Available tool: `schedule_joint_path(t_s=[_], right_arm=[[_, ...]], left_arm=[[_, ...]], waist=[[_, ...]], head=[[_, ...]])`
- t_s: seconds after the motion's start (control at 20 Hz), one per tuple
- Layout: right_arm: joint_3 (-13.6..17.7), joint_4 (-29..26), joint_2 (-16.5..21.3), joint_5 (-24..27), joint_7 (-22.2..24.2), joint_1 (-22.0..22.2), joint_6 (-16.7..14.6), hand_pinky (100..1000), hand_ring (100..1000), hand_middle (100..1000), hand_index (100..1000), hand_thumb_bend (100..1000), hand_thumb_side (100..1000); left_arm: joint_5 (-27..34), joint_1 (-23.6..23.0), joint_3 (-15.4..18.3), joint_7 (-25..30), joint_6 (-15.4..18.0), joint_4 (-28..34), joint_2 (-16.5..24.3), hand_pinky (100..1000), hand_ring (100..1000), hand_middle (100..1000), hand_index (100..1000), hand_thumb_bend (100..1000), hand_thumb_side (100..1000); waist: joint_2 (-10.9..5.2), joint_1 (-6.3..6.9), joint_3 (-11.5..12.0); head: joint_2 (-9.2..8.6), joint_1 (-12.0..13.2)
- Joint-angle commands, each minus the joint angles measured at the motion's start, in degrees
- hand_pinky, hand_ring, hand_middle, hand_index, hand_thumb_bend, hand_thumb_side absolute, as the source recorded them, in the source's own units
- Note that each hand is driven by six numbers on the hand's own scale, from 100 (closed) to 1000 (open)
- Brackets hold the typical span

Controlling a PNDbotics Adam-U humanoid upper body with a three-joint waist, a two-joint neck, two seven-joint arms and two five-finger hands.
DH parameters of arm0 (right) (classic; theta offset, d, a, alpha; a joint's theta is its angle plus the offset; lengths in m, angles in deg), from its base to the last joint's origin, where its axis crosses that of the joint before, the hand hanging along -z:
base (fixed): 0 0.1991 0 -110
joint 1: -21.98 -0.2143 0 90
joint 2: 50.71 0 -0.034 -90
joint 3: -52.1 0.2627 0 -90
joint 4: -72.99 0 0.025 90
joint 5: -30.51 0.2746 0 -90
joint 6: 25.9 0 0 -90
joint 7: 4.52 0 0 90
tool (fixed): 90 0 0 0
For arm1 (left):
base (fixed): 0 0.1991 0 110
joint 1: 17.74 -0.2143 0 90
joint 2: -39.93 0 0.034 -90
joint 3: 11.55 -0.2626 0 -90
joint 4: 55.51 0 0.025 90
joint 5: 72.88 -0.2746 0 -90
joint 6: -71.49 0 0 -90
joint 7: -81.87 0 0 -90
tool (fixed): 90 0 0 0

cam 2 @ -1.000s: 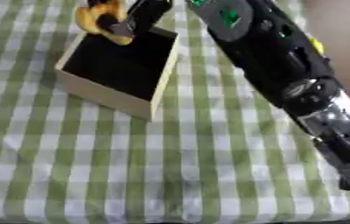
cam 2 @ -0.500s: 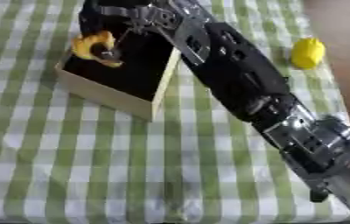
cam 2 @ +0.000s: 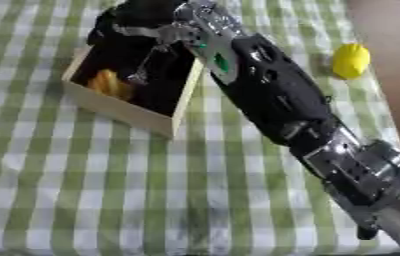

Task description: Pick up objects on the table and place them in the box.

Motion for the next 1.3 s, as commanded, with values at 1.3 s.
schedule_joint_path(t_s=[1.3], right_arm=[[18.4,-9.8,37.6,12.9,-8.3,22.8,12.3,841,885,838,921,182,229]], left_arm=[[-1.9,-2.7,0.6,-0.4,-1.5,0.9,1.4,648,759,745,852,308,558]], waist=[[-0.77,2.3,-5.9]], head=[[-0.92,5.1]])
